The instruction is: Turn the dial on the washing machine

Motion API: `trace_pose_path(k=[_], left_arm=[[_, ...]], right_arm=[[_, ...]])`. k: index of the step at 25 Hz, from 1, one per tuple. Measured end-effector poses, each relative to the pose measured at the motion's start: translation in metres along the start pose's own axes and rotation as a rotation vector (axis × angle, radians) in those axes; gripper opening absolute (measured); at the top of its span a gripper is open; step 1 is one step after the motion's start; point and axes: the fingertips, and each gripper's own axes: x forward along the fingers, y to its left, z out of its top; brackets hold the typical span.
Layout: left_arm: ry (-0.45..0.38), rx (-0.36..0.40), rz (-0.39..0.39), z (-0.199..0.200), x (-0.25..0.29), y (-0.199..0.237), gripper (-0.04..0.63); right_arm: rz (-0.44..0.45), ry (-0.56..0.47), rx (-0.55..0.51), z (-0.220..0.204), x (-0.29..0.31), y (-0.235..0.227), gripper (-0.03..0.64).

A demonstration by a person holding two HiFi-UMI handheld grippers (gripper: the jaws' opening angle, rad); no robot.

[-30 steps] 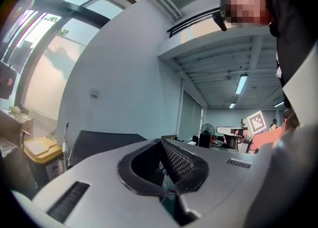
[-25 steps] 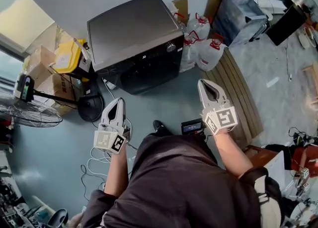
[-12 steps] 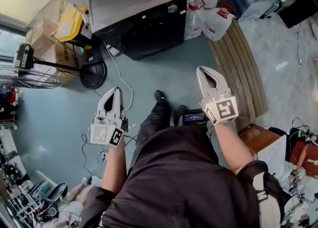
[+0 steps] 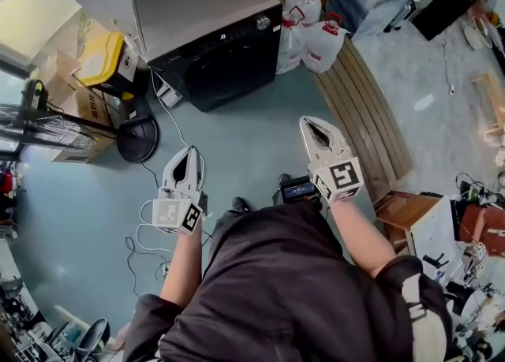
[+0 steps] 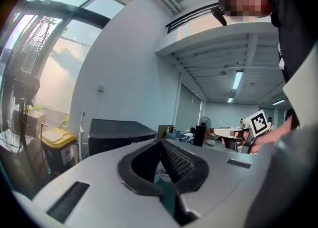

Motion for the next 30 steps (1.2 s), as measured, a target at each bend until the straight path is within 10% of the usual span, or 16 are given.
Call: trace_pose_path(k=[10, 30], left_arm=[[0.005, 0.018, -0.075, -0.014, -0.059, 0.048, 0.015], [-0.046, -0.043, -0.015, 0.008, -0.044, -0.018, 0.015]], right_arm=[[-0.052, 0.022, -0.005, 0.002, -0.003, 0.081, 0.021], [-0.059, -0.007, -0.024, 0.0, -0.067, 0.022, 0.02]])
